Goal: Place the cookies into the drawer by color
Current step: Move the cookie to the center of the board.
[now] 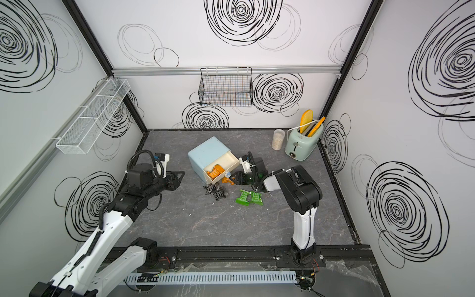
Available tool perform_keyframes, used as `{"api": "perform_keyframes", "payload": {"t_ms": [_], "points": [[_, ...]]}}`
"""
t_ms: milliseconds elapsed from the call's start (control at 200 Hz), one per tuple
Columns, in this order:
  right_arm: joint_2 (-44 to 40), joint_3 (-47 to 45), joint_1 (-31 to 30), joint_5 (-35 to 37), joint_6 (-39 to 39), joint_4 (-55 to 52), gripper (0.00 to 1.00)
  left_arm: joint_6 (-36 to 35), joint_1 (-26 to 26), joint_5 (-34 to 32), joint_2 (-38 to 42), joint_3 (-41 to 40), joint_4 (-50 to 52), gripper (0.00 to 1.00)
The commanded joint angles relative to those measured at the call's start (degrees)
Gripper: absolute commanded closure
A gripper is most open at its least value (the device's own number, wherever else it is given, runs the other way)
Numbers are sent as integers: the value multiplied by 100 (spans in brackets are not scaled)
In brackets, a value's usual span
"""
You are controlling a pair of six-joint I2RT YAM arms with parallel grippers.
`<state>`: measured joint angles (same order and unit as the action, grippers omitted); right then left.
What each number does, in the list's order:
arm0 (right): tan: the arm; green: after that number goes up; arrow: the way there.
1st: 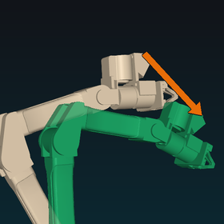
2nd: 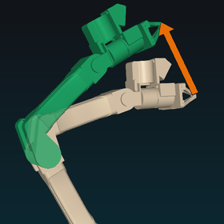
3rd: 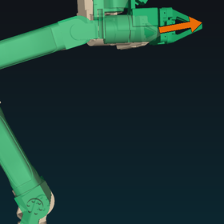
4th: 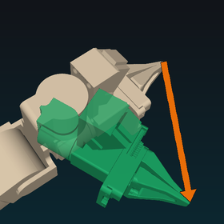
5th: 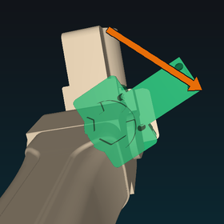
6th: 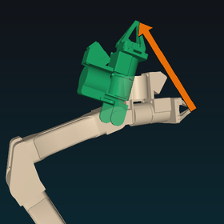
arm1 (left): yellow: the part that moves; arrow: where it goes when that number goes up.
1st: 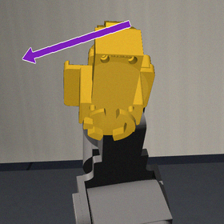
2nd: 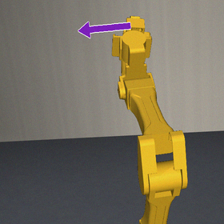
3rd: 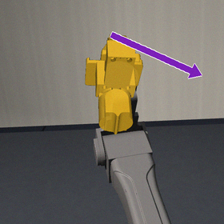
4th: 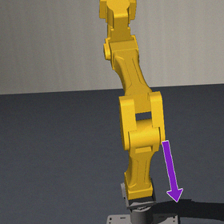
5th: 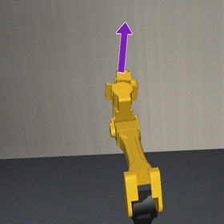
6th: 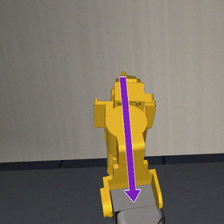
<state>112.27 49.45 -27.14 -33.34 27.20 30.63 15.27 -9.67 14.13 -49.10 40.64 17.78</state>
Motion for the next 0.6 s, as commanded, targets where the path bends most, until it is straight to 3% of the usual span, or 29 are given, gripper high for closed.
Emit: {"api": "perform_keyframes", "payload": {"t_ms": [0,175,595], "points": [[203,179,25,-250,-142,108,42,30,64,72,44,-39,-310,51],[357,293,7,-602,-322,-43,44,33,78,72,43,-39,-310,50],[335,68,-18,-866,-655,-405,64,36,79,82,47,-39,-310,51]]}}
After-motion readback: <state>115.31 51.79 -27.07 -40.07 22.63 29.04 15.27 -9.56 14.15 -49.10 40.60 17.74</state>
